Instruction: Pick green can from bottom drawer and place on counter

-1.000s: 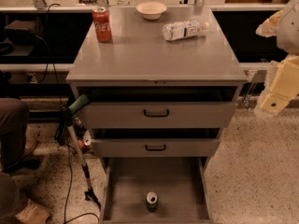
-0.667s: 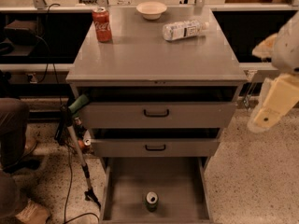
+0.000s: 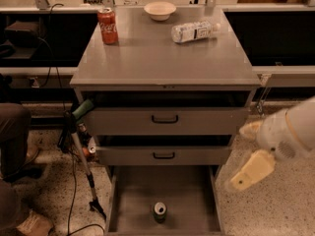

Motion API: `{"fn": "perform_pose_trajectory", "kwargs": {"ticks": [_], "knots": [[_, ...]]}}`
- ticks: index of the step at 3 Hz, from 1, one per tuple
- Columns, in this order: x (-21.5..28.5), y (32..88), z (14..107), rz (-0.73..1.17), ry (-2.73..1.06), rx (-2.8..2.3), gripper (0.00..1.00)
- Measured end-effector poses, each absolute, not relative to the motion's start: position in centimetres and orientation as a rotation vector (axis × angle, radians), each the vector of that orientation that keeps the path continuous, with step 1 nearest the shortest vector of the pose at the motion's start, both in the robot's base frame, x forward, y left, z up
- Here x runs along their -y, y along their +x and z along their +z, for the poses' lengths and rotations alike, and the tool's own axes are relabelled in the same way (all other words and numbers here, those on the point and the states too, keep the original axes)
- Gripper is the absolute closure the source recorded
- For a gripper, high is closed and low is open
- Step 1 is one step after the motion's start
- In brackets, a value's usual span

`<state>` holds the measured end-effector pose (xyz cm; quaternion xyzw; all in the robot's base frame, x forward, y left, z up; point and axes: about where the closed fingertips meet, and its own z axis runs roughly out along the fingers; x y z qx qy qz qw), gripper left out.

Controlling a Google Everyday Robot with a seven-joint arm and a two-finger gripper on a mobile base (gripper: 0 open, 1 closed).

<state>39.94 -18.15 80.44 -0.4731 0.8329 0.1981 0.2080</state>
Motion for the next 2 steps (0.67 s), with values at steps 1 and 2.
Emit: {"fn": "perform_pose_trajectory", "kwargs": {"ticks": [1, 2], "knots": [[15.6, 38.3, 73.6, 0.77, -1.136, -2.297, 0.0], [14.8, 38.2, 71.9, 0.824, -1.074, -2.291, 0.0]]}}
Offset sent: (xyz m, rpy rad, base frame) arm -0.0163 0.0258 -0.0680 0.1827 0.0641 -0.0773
